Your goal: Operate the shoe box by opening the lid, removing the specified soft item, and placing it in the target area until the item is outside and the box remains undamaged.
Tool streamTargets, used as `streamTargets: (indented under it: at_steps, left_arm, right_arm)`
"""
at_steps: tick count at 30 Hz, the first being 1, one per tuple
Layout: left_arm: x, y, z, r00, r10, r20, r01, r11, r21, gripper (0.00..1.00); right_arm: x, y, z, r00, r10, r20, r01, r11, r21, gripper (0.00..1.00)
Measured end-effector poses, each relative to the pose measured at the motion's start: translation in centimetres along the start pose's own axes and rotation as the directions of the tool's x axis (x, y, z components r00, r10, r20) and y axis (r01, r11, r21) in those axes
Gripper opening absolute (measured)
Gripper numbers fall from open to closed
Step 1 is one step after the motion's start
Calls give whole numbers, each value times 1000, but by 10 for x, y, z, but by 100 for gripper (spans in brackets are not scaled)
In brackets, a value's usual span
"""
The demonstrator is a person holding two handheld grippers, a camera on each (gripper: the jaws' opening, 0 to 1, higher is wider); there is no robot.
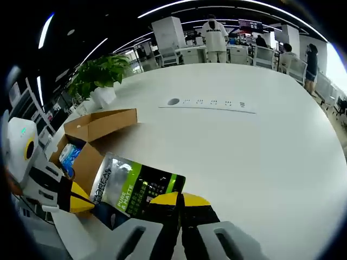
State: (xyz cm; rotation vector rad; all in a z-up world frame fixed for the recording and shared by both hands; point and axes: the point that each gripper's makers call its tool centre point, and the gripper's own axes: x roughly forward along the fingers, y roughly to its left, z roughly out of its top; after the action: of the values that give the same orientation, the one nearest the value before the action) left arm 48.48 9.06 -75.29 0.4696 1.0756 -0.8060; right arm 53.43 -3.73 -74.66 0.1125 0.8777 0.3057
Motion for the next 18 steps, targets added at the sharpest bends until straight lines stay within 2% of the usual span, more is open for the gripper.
streamTargets:
  at_steps: [3,8,13,15,16,18]
  left_arm:
    - [6,-3,-3,1000,15,-20,-14,997,71,0]
    - [17,-7,-6,999,29,-45,-22,989,146,0]
    - [25,-6,-6,998,20,-58,-12,990,140,0]
    - [28,-7,-6,998,5,-60,1,995,100,0]
    - [29,-7,-7,998,-9,-63,13,998,54,0]
    - [30,-6,-7,998,-12,-63,15,999,45,0]
  right_arm:
    - [6,-6,-5,1000,-2,-12,2,1000,5,0]
    - [10,-11,-9,1000,-2,-15,3,1000,19,0]
    - [16,-19,-14,1000,-8,-24,8,1000,30,0]
    - [18,-22,-17,1000,-11,-26,12,999,36,0]
    - [18,-23,-17,1000,-12,-27,13,999,37,0]
    - [18,-23,-18,1000,-12,-29,13,999,42,0]
